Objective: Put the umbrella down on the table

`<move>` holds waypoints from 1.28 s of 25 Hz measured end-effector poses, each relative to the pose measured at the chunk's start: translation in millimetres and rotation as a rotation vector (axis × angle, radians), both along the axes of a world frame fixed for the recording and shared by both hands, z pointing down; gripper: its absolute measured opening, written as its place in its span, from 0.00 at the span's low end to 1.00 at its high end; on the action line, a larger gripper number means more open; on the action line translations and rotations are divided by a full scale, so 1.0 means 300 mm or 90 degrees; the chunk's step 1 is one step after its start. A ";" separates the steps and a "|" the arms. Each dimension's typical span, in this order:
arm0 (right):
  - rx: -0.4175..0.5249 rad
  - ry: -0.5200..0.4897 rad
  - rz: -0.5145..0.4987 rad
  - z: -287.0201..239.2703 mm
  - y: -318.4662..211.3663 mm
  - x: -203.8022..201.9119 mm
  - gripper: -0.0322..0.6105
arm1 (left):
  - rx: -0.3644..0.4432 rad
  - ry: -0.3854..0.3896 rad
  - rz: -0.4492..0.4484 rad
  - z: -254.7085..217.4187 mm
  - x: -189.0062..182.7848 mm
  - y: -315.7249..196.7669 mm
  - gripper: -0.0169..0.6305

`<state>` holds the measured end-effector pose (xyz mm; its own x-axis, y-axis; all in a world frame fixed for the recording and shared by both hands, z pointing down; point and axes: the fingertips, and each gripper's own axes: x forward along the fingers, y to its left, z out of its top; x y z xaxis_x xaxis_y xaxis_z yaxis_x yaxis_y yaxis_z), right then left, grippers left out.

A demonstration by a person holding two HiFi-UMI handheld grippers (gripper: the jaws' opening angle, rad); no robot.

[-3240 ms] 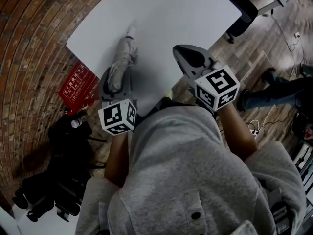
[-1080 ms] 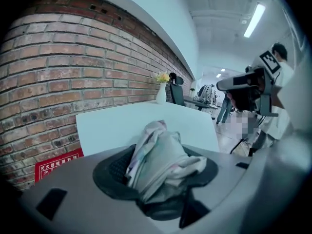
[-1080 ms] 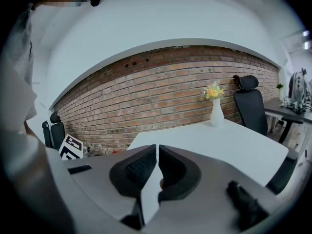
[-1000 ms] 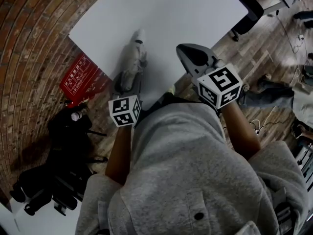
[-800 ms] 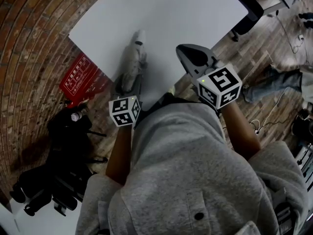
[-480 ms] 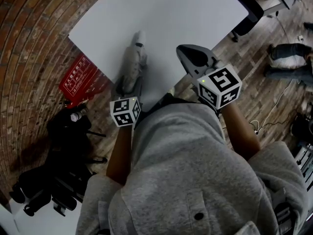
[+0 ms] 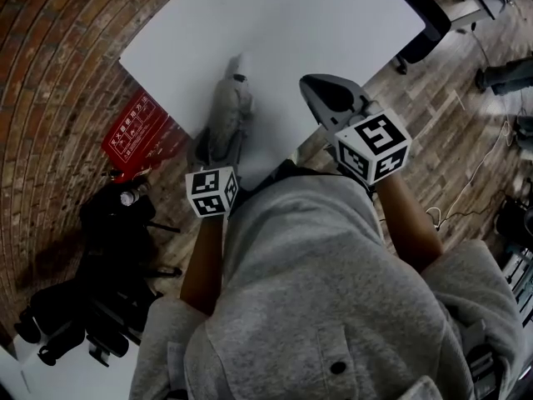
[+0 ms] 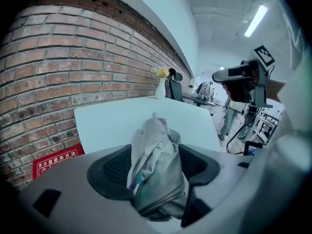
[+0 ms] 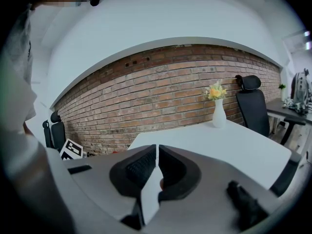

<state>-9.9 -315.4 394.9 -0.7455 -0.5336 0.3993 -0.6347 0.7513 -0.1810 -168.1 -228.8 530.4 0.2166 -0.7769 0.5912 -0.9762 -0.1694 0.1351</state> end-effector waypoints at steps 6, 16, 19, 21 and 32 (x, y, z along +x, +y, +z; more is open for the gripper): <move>0.005 -0.004 0.001 -0.009 -0.005 -0.002 0.10 | 0.047 0.005 -0.003 -0.087 0.003 -0.052 0.47; 0.009 -0.011 -0.004 -0.016 -0.012 0.002 0.10 | 0.124 0.000 -0.025 -0.284 0.016 -0.116 0.47; 0.009 -0.014 -0.008 -0.019 -0.013 0.003 0.10 | 0.146 -0.009 -0.052 -0.353 0.009 -0.120 0.42; 0.009 -0.016 -0.011 -0.019 -0.011 0.004 0.10 | 0.165 -0.026 -0.058 -0.405 0.014 -0.121 0.34; 0.021 -0.024 -0.024 -0.028 0.019 0.010 0.10 | 0.221 -0.052 -0.045 -0.568 0.080 -0.108 0.05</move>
<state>-6.8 -309.8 386.3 -0.7797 -0.5176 0.3524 -0.5990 0.7805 -0.1790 -144.1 -261.0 359.9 0.1183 -0.9455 0.3033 -0.9923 -0.1236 0.0017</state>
